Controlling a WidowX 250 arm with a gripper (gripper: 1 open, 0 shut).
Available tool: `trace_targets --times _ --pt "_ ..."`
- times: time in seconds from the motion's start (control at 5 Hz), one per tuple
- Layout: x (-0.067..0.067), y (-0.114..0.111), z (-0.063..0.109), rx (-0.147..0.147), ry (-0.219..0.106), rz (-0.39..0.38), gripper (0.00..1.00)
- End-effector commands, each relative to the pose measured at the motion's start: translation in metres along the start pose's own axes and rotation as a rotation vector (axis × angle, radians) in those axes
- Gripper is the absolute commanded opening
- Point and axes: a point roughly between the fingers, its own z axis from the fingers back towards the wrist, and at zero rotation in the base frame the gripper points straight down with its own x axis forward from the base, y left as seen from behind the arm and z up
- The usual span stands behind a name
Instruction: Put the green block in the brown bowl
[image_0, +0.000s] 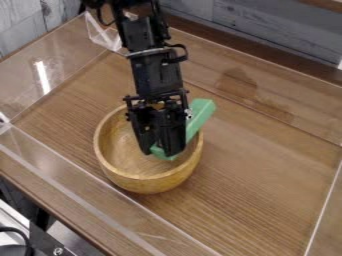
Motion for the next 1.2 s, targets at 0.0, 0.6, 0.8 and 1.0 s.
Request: trace_targets --times 0.0,0.6,0.8,1.0 --pt "0.0038 -0.0039 0.0091 0.013 -0.016 -0.023 0.0" --pt "0.0019 -0.0075 0.0069 0.0 0.021 -0.026 0.0" --pt "0.001 -0.0088 0.0062 -0.005 0.034 -0.027 0.0" --pt "0.0 -0.01 0.0054 -0.01 0.047 -0.027 0.0"
